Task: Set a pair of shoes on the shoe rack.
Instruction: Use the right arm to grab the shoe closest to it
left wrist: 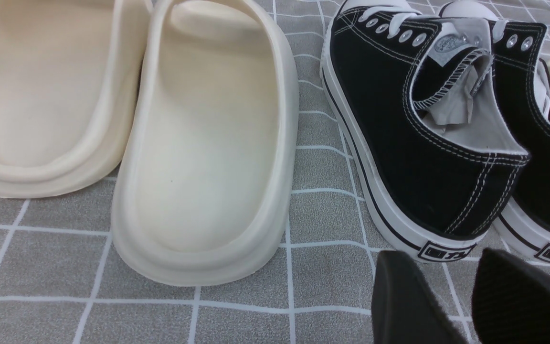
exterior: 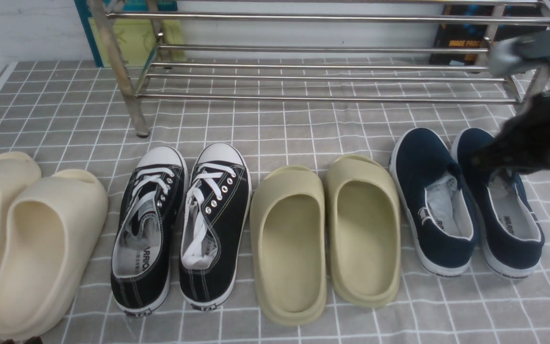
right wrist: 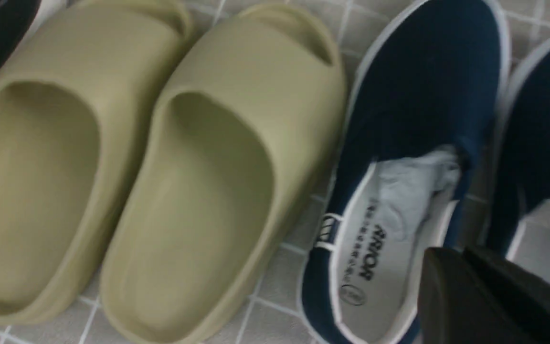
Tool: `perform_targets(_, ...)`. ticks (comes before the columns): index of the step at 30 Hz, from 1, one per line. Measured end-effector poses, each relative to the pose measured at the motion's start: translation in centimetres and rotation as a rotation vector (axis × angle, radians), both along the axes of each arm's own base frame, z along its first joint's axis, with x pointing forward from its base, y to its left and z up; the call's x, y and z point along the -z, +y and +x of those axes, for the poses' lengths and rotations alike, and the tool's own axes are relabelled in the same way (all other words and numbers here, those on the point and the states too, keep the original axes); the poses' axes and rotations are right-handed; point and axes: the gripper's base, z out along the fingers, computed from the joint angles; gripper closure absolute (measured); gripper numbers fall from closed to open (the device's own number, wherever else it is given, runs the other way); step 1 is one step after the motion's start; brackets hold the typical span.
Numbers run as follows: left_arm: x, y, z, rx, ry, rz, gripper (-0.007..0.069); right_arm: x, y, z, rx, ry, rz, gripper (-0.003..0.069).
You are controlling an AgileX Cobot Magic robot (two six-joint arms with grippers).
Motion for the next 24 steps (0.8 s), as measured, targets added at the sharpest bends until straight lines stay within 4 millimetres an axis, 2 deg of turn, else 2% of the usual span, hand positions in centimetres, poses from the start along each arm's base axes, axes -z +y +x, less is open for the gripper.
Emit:
perform_targets(3,0.0,0.0,0.0,0.0,0.0,0.0,0.0386,1.9,1.9,1.5,-0.047,0.069,-0.032,0.0425)
perform_targets(4,0.0,0.0,0.0,0.0,0.0,0.0,0.0386,1.9,2.0,1.5,-0.049,0.068,-0.032,0.0415)
perform_targets(5,0.0,0.0,0.0,0.0,0.0,0.0,0.0386,3.6,2.6,2.4,-0.057,0.116,-0.051,0.0332)
perform_targets(9,0.0,0.0,0.0,0.0,0.0,0.0,0.0386,7.3,3.0,4.0,-0.071,0.188,-0.128,0.0176)
perform_targets(12,0.0,0.0,0.0,0.0,0.0,0.0,0.0386,9.7,3.1,5.0,-0.067,0.221,-0.175,0.0148)
perform_targets(15,0.0,0.0,0.0,0.0,0.0,0.0,0.0386,11.6,3.1,5.7,-0.056,0.239,-0.206,0.019)
perform_targets(17,0.0,0.0,0.0,0.0,0.0,0.0,0.0386,12.4,3.2,6.0,-0.042,0.247,-0.209,0.0267)
perform_targets(18,0.0,0.0,0.0,0.0,0.0,0.0,0.0386,12.5,3.2,6.1,-0.041,0.246,-0.208,0.0277)
perform_targets(22,0.0,0.0,0.0,0.0,0.0,0.0,0.0386,12.7,3.6,6.1,-0.039,0.25,-0.206,0.0549)
perform_targets(23,0.0,0.0,0.0,0.0,0.0,0.0,0.0386,12.7,3.6,6.1,-0.038,0.25,-0.207,0.0561)
perform_targets(24,0.0,0.0,0.0,0.0,0.0,0.0,0.0386,12.4,3.4,6.2,-0.051,0.241,-0.247,0.0616)
